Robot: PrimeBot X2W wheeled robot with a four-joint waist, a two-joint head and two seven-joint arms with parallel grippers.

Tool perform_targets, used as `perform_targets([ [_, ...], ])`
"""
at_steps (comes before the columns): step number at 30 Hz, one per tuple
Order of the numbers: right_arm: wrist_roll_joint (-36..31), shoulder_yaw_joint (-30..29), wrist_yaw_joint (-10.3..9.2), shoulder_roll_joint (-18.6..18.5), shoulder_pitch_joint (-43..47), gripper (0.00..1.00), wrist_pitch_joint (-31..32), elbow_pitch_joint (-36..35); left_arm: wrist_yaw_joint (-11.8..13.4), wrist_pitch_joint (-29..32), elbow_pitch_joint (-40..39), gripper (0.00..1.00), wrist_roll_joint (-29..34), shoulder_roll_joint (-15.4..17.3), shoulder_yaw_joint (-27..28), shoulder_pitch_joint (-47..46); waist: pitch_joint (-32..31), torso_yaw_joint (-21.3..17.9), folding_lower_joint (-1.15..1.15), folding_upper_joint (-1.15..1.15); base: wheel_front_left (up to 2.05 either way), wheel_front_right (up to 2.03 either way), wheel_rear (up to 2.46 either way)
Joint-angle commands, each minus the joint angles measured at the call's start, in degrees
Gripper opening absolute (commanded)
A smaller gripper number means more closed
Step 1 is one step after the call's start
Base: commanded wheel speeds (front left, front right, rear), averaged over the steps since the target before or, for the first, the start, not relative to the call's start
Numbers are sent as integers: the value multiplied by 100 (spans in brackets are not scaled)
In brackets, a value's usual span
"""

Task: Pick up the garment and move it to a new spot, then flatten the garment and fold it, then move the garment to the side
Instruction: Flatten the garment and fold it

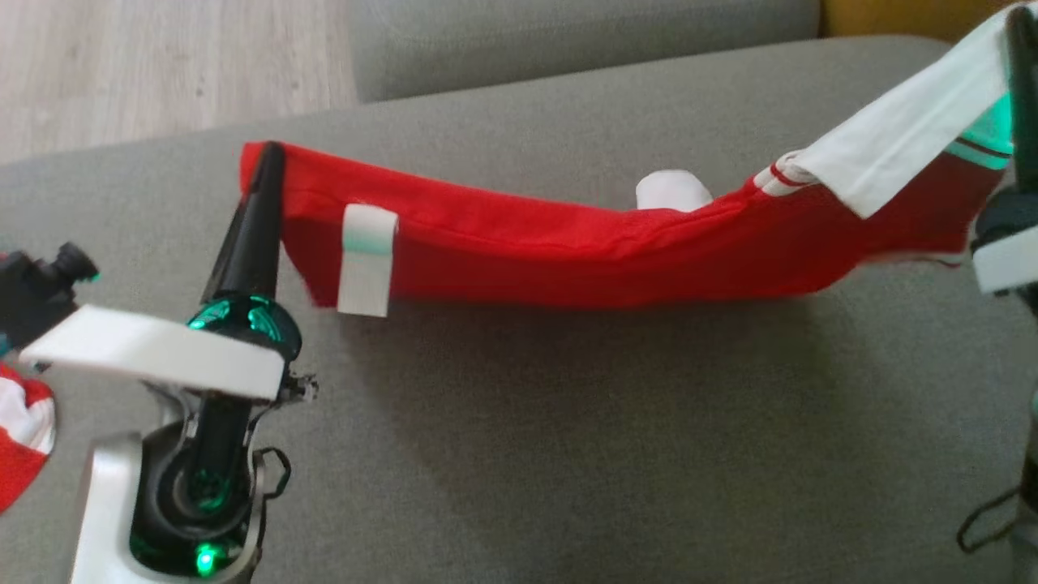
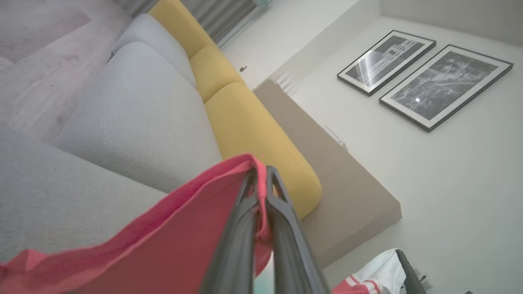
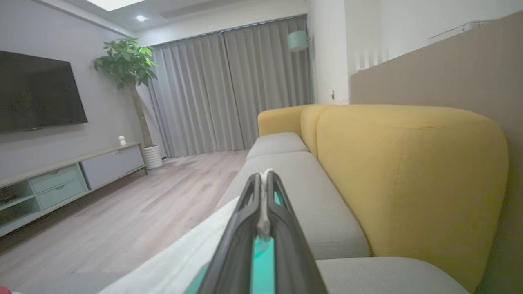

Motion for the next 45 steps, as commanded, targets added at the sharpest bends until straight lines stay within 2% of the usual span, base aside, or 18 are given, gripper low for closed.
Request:
perform_targets([
  [1, 82, 102, 43, -66, -472, 0, 101, -170, 89, 91, -167, 0, 23, 150, 167, -422, 205, 2, 1, 0, 0, 0, 0],
  [4, 293, 152, 43, -92, -996, 0, 193, 240, 296, 176, 146, 0, 33, 108, 194, -848, 621, -12, 1, 0, 0, 0, 0],
  [5, 293, 152, 43, -92, -996, 0, 193, 240, 296, 176, 146, 0, 33, 108, 194, -848, 621, -12, 1, 0, 0, 0, 0],
  [8, 450, 209, 43, -118, -1773, 0, 127, 1013, 447, 196, 809, 0, 271, 222, 240, -1571, 1155, -61, 1, 0, 0, 0, 0],
  [11, 474, 398, 43, -189, -2686, 0, -211, 1890, 466, 11, 1687, 0, 611, 361, 322, -2479, 1573, -118, 1, 0, 0, 0, 0],
  [15, 480, 691, 43, -202, -4010, 0, -1054, 2899, 198, -476, 2741, 0, 1280, 691, 276, -3817, 1977, -250, 1, 0, 0, 0, 0],
  [19, 641, 1001, 43, -207, -5087, 0, -1984, 3665, -46, -1217, 3465, 0, 1634, 728, 390, -5045, 2087, -311, 1, 0, 0, 0, 0],
  [21, 657, 1225, 43, -345, -5501, 0, -2413, 3873, -232, -1571, 3775, 0, 2029, 900, 244, -5518, 2066, -310, 1, 0, 0, 0, 0],
  [26, 696, 1647, 43, -762, -6056, 0, -3340, 4170, -583, -2499, 4195, 0, 2244, 796, 262, -6142, 2007, -272, 1, 0, 0, 0, 0],
  [30, 854, 2036, 43, -1057, -5785, 0, -3487, 4359, -873, -2833, 4471, 0, 2340, 767, 92, -5831, 2041, -227, 1, 0, 0, 0, 0],
  [34, 1052, 2397, 43, -1160, -4936, 0, -3329, 4573, -1072, -3089, 4817, 0, 2475, 800, -97, -5000, 2026, -226, 1, 0, 0, 0, 0],
  [37, 1138, 2519, 43, -1064, -4118, 0, -3054, 4738, -1056, -3224, 5112, 0, 2547, 755, -175, -4198, 1917, -239, 1, 0, 0, 0, 0],
  [40, 1184, 2534, 43, -932, -3288, 0, -2760, 4753, -957, -3309, 5306, 0, 2463, 550, -144, -3385, 1689, -214, 1, 0, 0, 0, 0],
  [41, 1178, 2451, 43, -810, -2713, 0, -2515, 4736, -924, -3330, 5349, 0, 2370, 394, -151, -2812, 1500, -216, 1, 0, 0, 0, 0],
  [45, 906, 2049, 43, -598, -1539, 0, -1964, 4529, -888, -3342, 5248, 0, 2323, 218, -295, -1741, 1125, -152, 1, 0, 0, 0, 0],
])
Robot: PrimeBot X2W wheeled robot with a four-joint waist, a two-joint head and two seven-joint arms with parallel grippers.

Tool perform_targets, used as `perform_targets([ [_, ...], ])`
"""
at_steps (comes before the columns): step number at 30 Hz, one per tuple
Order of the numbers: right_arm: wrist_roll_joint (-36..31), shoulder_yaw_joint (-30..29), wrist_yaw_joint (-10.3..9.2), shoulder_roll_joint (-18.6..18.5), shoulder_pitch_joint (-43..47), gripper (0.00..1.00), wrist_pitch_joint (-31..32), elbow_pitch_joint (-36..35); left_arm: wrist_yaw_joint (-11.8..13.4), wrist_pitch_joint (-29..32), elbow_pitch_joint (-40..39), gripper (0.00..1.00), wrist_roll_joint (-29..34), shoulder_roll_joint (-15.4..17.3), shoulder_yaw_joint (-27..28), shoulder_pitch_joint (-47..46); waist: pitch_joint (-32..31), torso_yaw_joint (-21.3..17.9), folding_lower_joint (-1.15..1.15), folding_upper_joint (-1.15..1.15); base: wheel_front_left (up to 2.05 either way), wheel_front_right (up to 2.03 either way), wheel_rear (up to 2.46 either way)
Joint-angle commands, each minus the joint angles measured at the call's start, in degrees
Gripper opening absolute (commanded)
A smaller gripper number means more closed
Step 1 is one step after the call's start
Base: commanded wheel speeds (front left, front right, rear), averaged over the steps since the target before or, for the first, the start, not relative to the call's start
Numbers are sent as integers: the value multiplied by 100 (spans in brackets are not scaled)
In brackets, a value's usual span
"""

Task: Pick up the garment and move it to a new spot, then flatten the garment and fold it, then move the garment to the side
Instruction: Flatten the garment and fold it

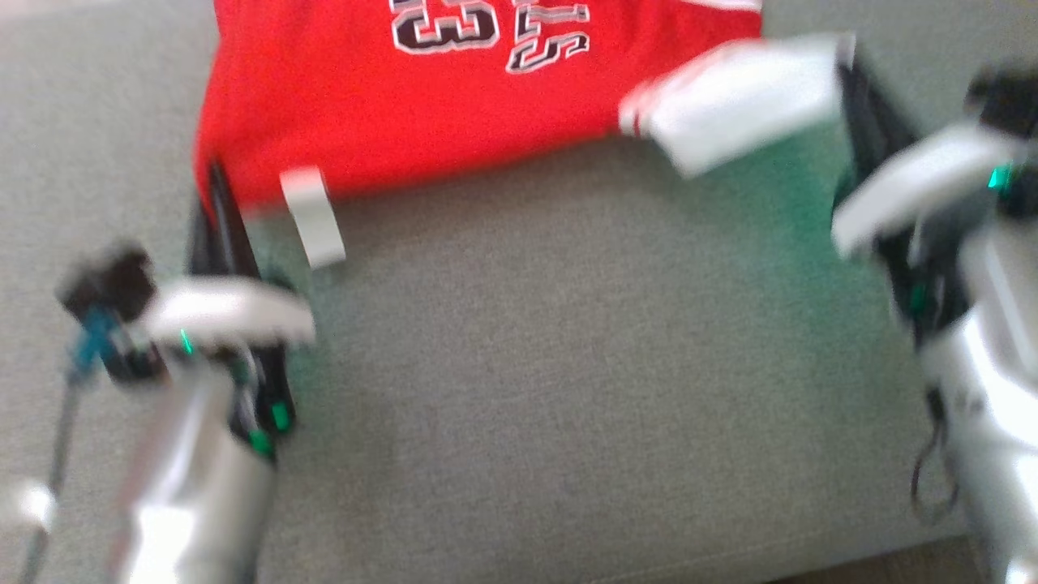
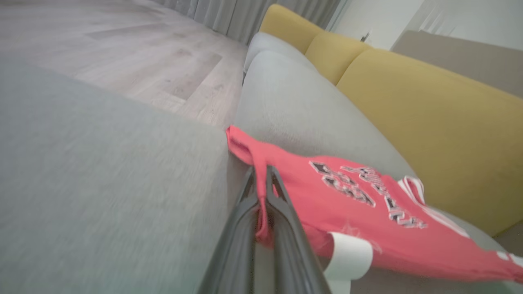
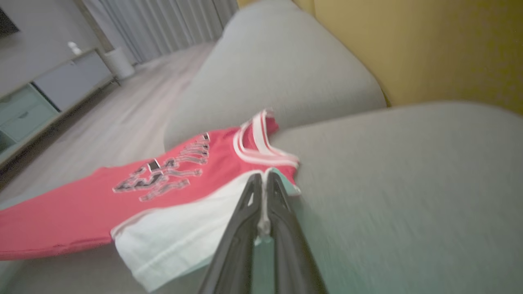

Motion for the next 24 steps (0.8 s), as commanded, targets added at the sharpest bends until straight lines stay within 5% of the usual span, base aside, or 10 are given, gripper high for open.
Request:
perform_targets([
  [1, -145, -197, 42, 110, 480, 0, 230, -362, 54, -56, -263, 0, -2, 111, 107, 296, -354, 78, 1, 0, 0, 0, 0],
  [9, -847, -1105, 42, 584, 2456, 0, 1437, -1855, 335, -47, -953, 0, -156, -59, 78, 1717, -889, 233, 1, 0, 0, 0, 0],
  [16, -1409, -1766, 42, 1074, 3945, 0, 2905, -3425, 812, 359, -1794, 0, 29, 173, -114, 2800, -1109, 294, 1, 0, 0, 0, 0],
  [24, -1524, -2060, 42, 1271, 4543, 0, 3740, -4619, 1039, 865, -2505, 0, 147, 402, -346, 3258, -1167, 329, 1, 0, 0, 0, 0],
])
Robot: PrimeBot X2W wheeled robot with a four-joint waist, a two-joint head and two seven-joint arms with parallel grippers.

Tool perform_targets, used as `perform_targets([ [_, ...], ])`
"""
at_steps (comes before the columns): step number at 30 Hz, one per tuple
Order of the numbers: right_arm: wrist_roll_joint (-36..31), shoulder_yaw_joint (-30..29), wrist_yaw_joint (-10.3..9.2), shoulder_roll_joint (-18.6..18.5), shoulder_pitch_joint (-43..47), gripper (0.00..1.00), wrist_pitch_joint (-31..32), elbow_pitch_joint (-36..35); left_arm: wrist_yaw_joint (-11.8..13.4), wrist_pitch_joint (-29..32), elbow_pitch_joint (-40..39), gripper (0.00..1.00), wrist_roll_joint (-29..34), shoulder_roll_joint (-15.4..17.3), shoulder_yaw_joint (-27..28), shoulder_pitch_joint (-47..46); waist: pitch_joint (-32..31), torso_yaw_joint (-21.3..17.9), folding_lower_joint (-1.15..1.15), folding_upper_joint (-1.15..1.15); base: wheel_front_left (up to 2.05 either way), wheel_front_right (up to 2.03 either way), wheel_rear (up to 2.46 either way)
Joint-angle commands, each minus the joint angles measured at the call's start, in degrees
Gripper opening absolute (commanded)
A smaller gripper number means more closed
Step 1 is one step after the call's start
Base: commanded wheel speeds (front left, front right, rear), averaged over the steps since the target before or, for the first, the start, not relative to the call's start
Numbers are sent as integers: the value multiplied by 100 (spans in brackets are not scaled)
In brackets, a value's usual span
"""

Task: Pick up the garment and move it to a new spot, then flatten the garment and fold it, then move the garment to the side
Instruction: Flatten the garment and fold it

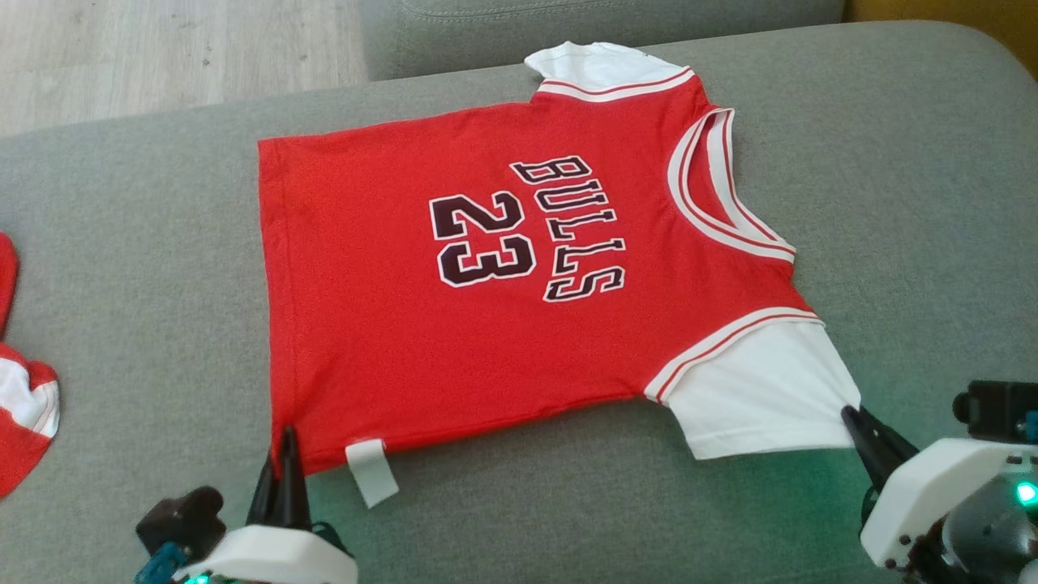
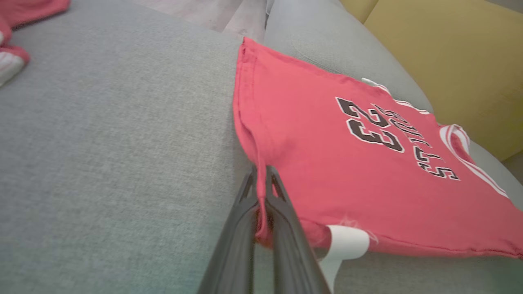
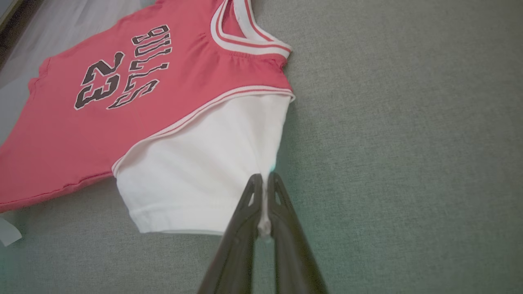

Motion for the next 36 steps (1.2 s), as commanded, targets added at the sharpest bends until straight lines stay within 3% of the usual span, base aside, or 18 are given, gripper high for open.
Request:
perform_targets([
  [1, -14, 79, 42, -58, -215, 0, 17, -266, 30, 21, -229, 0, 29, 63, 135, -185, 4, -3, 0, 0, 0, 0, 0],
  [6, 34, 208, 42, -42, -663, 0, -80, -273, 30, 283, -440, 0, -187, -104, 90, -416, 118, -19, 0, 0, 0, 0, 0],
  [10, 71, 338, 42, -61, -1181, 0, -67, -226, -52, 698, -543, 0, -806, -319, 279, -732, 282, 22, 0, 0, 0, 0, 0],
  [14, 197, 475, 42, -243, -1760, 0, -27, -118, -103, 1441, -596, 0, -1350, -231, 425, -1181, 439, 60, 0, 0, 0, 0, 0],
  [19, 385, 585, 42, -460, -2411, 0, -86, 237, 55, 2073, -623, 0, -1696, -8, 657, -1666, 601, 70, 0, 0, 0, 0, 0],
  [25, 504, 719, 42, -558, -2892, 0, -281, 709, 168, 2025, -460, 0, -1822, -8, 934, -1938, 748, 64, 0, 0, 0, 0, 0],
  [36, 636, 957, 42, -607, -3605, 0, -1039, 1517, -10, 1594, 197, 0, -1843, -234, 1040, -2267, 1052, 153, 0, 0, 0, 0, 0],
])
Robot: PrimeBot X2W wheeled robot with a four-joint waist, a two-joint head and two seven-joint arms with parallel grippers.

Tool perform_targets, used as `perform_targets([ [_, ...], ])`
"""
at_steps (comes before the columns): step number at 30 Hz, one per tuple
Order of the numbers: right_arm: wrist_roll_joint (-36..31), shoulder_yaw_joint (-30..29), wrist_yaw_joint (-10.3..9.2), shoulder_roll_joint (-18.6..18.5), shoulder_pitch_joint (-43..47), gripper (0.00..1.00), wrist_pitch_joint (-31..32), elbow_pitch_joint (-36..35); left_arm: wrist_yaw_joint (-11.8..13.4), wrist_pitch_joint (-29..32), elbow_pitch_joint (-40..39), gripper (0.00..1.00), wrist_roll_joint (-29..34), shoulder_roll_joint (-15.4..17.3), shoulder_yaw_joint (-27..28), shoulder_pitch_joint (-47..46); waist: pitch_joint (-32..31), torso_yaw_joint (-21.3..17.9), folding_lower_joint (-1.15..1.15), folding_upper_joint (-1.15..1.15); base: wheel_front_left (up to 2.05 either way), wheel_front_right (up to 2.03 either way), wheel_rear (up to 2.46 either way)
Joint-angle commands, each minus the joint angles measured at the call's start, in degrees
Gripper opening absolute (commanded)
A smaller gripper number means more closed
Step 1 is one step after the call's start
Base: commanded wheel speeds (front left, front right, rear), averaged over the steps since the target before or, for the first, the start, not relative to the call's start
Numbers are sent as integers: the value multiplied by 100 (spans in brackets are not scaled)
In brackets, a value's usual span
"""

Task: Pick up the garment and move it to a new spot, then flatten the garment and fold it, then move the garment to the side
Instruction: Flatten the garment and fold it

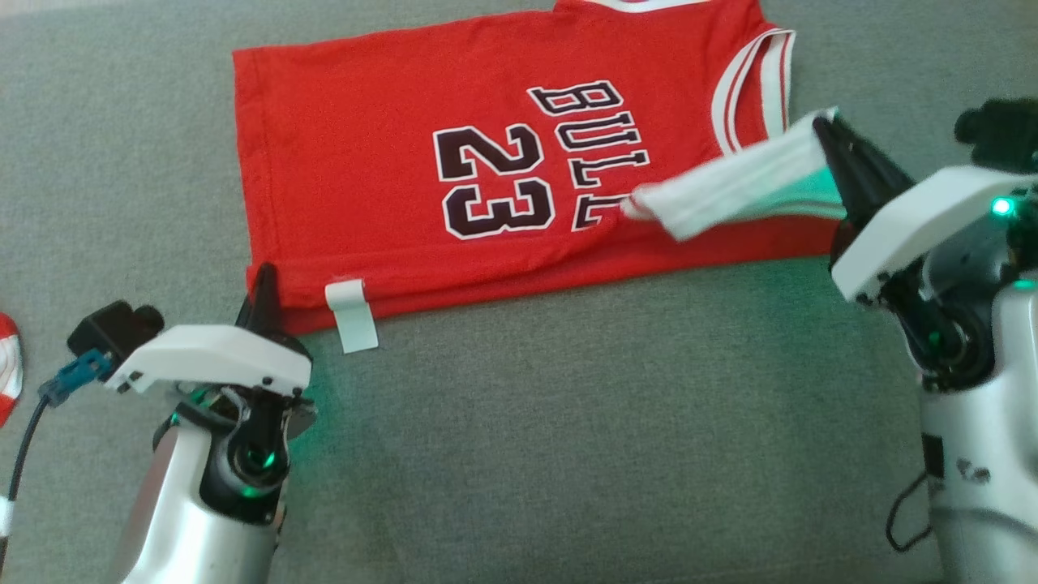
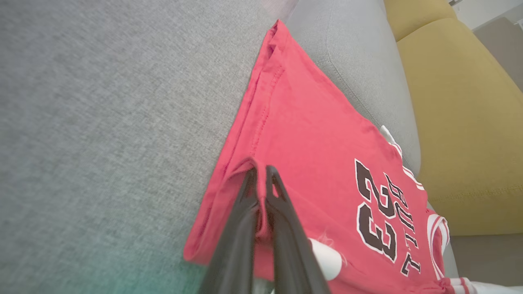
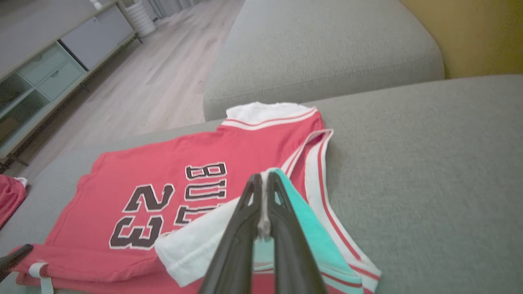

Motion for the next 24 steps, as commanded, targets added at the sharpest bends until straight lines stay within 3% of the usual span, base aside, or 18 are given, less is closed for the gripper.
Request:
perform_targets([
  [1, 25, 104, 42, -49, -252, 0, -144, -161, -49, -75, -121, 0, 31, 63, 222, -256, 35, 34, -1, 0, 0, 0, 0],
  [5, 42, 153, 42, -23, -453, 0, -457, 106, -155, -205, 89, 0, 0, -52, 214, -373, 74, 105, -1, 0, 0, 0, 0],
  [6, 38, 159, 42, -23, -498, 23, -554, 166, -178, -232, 136, 0, -2, -78, 205, -398, 77, 122, -1, 0, 0, 0, 0],
  [7, 46, 140, 42, -8, -539, 100, -666, 230, -207, -272, 176, 49, -8, -106, 203, -421, 76, 139, -1, 0, 0, 0, 0],
  [8, 51, 140, 42, 2, -580, 100, -786, 281, -253, -334, 204, 100, -7, -131, 204, -441, 73, 156, -1, 0, 0, 0, 0],
  [12, 55, 75, 42, 17, -662, 100, -1403, 380, -440, -699, 314, 100, -3, -229, 265, -437, 1, 208, -1, 0, 0, 0, 0],
  [16, 77, -65, 42, 22, -511, 100, -1817, 438, -606, -1357, 323, 100, 540, -79, 147, -217, -134, 225, -1, 0, 0, 0, 0],
  [19, 83, -189, 42, -16, -228, 100, -1866, 378, -563, -1796, 324, 100, 1114, 99, -61, 56, -244, 229, -1, 0, 0, 0, 0],
  [24, -25, -461, 42, 5, 350, 100, -1782, 120, -274, -2093, 276, 100, 1867, 275, -475, 521, -383, 186, -1, 0, 0, 0, 0],
])
